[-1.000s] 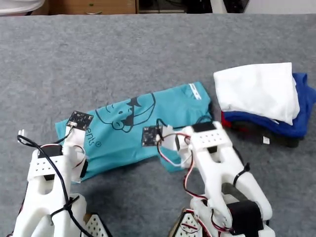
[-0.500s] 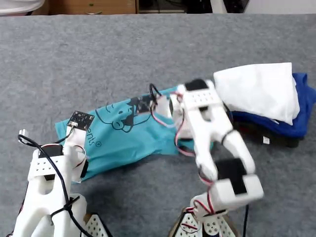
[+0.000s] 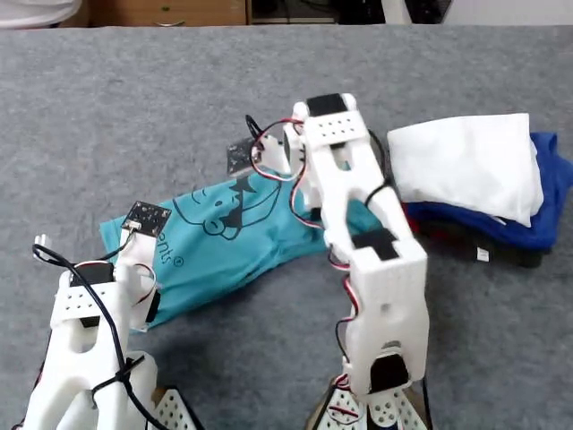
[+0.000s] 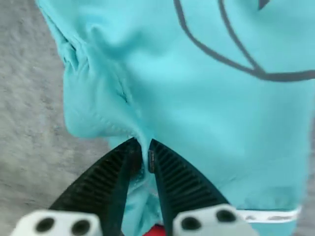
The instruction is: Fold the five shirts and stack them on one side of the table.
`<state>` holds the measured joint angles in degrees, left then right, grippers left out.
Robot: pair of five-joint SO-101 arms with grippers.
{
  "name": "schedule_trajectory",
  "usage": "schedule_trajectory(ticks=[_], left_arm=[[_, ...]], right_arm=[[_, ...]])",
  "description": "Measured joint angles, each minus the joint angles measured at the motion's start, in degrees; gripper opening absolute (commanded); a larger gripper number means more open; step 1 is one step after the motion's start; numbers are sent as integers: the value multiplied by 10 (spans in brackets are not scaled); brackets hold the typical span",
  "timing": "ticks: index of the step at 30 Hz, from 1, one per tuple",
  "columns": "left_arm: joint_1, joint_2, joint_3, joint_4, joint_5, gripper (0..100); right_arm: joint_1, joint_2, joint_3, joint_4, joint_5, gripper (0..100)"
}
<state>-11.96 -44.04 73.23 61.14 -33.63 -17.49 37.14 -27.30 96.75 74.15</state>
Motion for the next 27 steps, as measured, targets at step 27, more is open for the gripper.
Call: schedule_trajectory(ticks=[27], left_arm=[[0, 0, 0, 0, 0, 21]], right_arm=[[15, -60, -33, 43, -48, 3]])
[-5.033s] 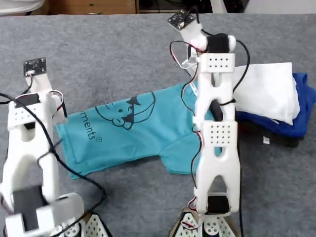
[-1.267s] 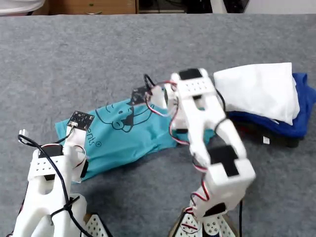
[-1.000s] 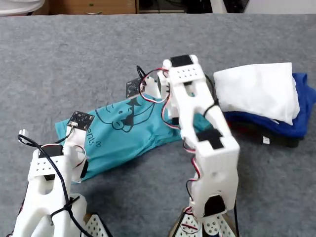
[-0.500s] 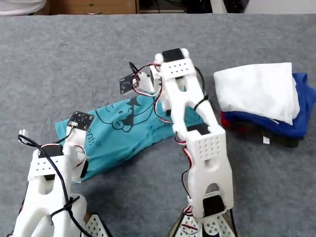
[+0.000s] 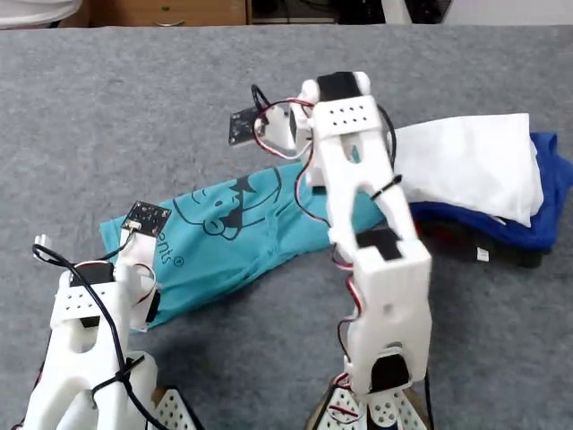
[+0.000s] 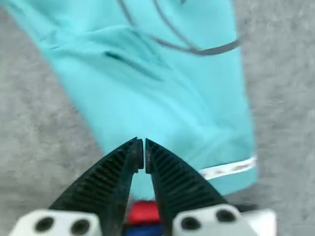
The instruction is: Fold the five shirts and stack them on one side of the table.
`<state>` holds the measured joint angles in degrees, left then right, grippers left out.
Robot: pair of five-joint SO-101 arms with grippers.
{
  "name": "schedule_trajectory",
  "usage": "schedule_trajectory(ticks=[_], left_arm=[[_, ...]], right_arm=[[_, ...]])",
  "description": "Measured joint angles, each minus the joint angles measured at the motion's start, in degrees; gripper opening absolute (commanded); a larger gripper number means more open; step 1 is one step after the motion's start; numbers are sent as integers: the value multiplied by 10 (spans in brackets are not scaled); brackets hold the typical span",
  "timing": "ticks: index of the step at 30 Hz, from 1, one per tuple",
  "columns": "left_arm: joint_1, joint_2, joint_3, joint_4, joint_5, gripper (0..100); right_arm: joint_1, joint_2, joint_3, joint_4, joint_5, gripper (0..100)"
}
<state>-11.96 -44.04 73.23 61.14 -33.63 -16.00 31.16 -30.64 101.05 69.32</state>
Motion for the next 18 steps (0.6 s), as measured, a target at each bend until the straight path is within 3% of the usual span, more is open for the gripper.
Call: schedule_trajectory(ticks=[3, 7, 13, 18], left_arm=[[0, 0, 0, 0, 0, 21], [0, 0, -4, 10, 0, 21], [-33, 0, -174, 191, 11, 23], [-79, 0, -336, 275, 80, 157]], right_arm=[[4, -62, 94, -4, -6, 3], [2, -152, 198, -49, -81, 3], [11, -299, 339, -112, -183, 3], [55, -383, 466, -207, -229, 5]])
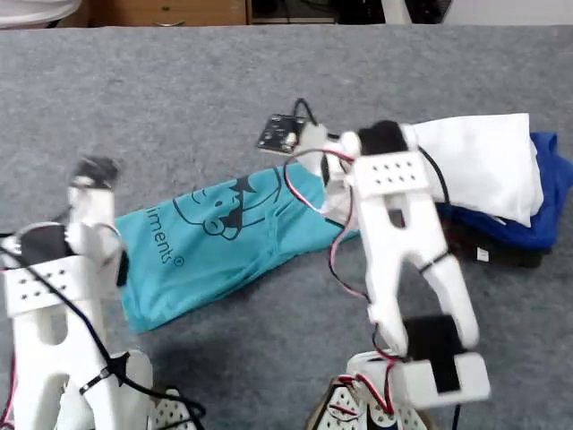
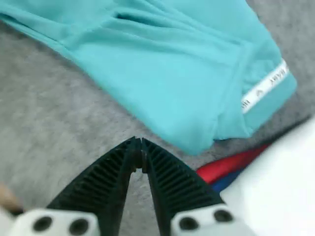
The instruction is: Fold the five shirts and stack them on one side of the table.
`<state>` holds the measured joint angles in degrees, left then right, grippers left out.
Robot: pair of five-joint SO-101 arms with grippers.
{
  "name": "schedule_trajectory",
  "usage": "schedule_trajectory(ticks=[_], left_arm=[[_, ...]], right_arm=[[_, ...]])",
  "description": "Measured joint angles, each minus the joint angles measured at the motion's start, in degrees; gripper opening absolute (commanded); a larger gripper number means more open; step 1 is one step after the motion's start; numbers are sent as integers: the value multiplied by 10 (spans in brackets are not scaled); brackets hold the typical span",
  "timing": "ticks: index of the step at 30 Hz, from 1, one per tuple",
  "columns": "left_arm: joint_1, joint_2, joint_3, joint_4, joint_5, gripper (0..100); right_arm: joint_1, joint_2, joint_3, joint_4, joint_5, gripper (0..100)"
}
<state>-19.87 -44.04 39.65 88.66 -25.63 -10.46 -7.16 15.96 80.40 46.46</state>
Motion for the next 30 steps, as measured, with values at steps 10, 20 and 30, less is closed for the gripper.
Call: schedule_trajectory(ticks=[10, 20, 30], left_arm=[[-37, 18, 41, -44, 172, 197], [-98, 79, 135, -198, 172, 216], [-89, 135, 179, -271, 172, 216]], right_arm=[[23, -19, 156, -229, -154, 3], [23, -124, 360, -500, -265, 5], [23, -210, 446, -567, -268, 5]])
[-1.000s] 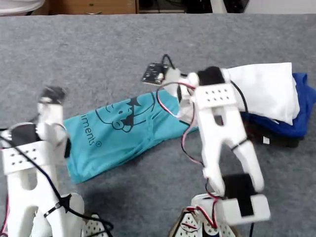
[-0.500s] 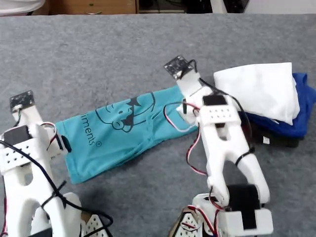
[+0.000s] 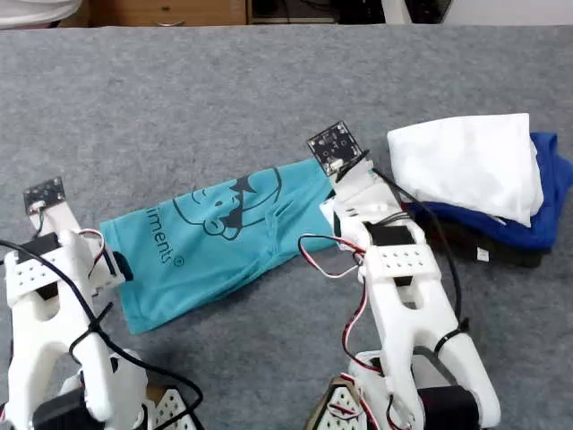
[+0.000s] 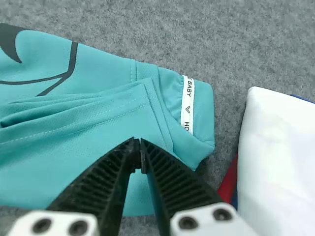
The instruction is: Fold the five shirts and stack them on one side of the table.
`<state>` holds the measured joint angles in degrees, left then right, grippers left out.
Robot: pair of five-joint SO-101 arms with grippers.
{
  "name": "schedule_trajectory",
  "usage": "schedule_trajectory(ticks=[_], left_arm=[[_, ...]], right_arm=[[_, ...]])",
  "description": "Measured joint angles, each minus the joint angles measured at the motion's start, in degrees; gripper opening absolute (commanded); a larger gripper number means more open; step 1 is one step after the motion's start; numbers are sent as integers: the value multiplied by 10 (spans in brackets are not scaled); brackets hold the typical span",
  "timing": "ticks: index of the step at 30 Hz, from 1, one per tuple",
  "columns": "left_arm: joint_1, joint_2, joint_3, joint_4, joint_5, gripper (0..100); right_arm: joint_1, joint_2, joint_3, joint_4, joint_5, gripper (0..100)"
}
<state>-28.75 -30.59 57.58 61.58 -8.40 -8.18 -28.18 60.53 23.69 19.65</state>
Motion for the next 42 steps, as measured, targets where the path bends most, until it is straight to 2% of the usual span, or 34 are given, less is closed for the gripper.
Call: schedule_trajectory(ticks=[4, 9, 21, 27, 32, 39, 42], left_arm=[[1, 40, 19, -46, 0, 214], [1, 70, 18, -57, 3, 214], [27, 117, -4, -62, 42, 213], [30, 209, -57, -55, 45, 195], [59, 277, -119, -26, 45, 170], [68, 285, -126, -26, 45, 164], [69, 285, -126, -26, 45, 129]], right_arm=[[0, 0, 4, -2, 0, 5], [0, 0, 4, -2, -1, 5], [0, 0, 4, -2, -1, 5], [0, 0, 4, -2, -1, 5], [0, 0, 6, -11, -1, 5], [-1, 2, 12, -34, -1, 5], [-1, 2, 12, -36, -1, 5]])
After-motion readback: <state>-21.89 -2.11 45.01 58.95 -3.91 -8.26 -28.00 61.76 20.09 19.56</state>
